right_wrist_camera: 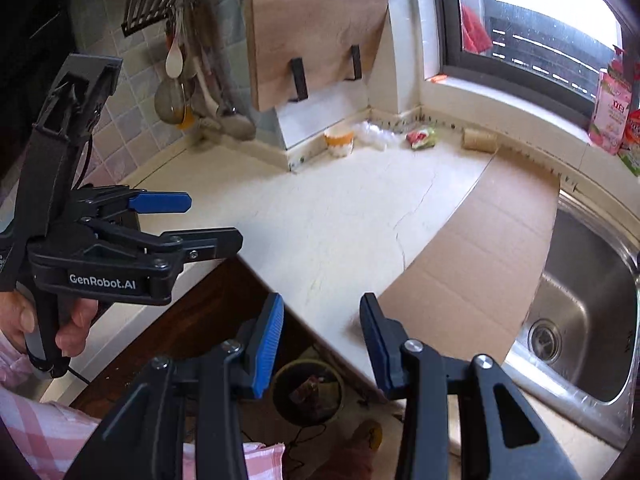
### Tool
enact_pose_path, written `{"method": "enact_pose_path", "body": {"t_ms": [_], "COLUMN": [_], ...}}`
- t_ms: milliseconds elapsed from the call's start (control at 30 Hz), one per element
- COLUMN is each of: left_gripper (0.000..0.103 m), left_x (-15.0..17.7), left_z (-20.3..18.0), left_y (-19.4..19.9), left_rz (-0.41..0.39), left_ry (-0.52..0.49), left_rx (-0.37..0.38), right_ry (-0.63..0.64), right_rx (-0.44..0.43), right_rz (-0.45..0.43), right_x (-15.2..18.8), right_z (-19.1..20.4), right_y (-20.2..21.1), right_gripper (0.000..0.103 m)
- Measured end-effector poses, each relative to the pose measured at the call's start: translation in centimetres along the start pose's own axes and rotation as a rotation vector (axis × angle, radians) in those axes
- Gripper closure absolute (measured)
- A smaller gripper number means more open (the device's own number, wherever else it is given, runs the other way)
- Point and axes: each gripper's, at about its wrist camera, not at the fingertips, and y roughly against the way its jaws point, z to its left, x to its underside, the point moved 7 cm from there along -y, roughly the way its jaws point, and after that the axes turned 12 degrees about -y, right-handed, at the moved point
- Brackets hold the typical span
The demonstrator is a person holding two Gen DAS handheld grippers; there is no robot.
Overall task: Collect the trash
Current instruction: 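Raise both tools back up to the plastic bag and snack bag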
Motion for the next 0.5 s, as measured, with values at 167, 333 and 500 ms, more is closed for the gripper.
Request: {"method": "enact_pose_path", "body": {"t_ms": [167, 333, 500], "left_gripper": [0.015, 0.014, 0.013], "left_x": [-2.7, -5.6, -8.1], "left_z": [0.4, 0.5, 0.3], "left_y": [0.1, -0.8, -2.1], "left_rz": [-0.023, -0.044, -0.047], "left_ry": [0.014, 0.006, -0.006], "left_rx": [-0.011, -0.018, -0.027], "right_ry": [0.008, 0.004, -0.014], "right_rx": [-0.005, 0.002, 0.005], "right_rz": [-0.024, -0.041, -0.05], "right_x": [-3.0, -5.8, -8.4], "right_z": [-0.7, -1.8, -3.4], "right_y": [0.2, -0.2, -1.0], "right_gripper": [0.063, 0.063, 0.063]}}
